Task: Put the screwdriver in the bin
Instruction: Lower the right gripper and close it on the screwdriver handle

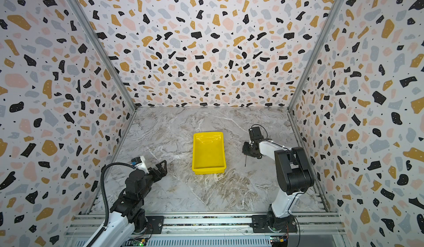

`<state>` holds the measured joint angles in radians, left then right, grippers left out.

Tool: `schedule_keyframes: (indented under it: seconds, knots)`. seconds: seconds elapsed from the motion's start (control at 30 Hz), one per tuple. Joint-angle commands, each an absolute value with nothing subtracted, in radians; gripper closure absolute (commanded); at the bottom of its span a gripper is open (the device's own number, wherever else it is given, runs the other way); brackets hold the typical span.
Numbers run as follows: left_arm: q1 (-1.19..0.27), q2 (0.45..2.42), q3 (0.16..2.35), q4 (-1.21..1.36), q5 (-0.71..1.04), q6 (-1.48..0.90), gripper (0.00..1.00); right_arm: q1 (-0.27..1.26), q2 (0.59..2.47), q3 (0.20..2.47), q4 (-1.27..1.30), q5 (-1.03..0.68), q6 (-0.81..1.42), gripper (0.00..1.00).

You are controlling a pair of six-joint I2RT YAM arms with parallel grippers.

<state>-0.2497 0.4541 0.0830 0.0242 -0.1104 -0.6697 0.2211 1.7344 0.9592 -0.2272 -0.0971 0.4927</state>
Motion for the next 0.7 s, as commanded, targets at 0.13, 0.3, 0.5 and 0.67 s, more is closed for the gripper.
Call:
schedule_keyframes:
  seconds: [0.13, 0.3, 0.5, 0.67]
  knots:
    - [-0.250, 0.460, 0.114, 0.062, -0.119, -0.667, 0.00, 0.236, 1.747, 0.942, -0.268, -0.052, 0.492, 0.72]
    - [-0.250, 0.462, 0.112, 0.066, -0.115, -0.664, 0.00, 0.236, 1.696, 0.905, -0.261, -0.010, 0.480, 0.72]
    - [-0.250, 0.462, 0.112, 0.069, -0.109, -0.661, 0.00, 0.238, 1.637, 0.896, -0.280, 0.015, 0.468, 0.74]
    - [-0.249, 0.461, 0.112, 0.067, -0.100, -0.661, 0.00, 0.241, 1.611, 0.899, -0.292, 0.050, 0.453, 0.69]
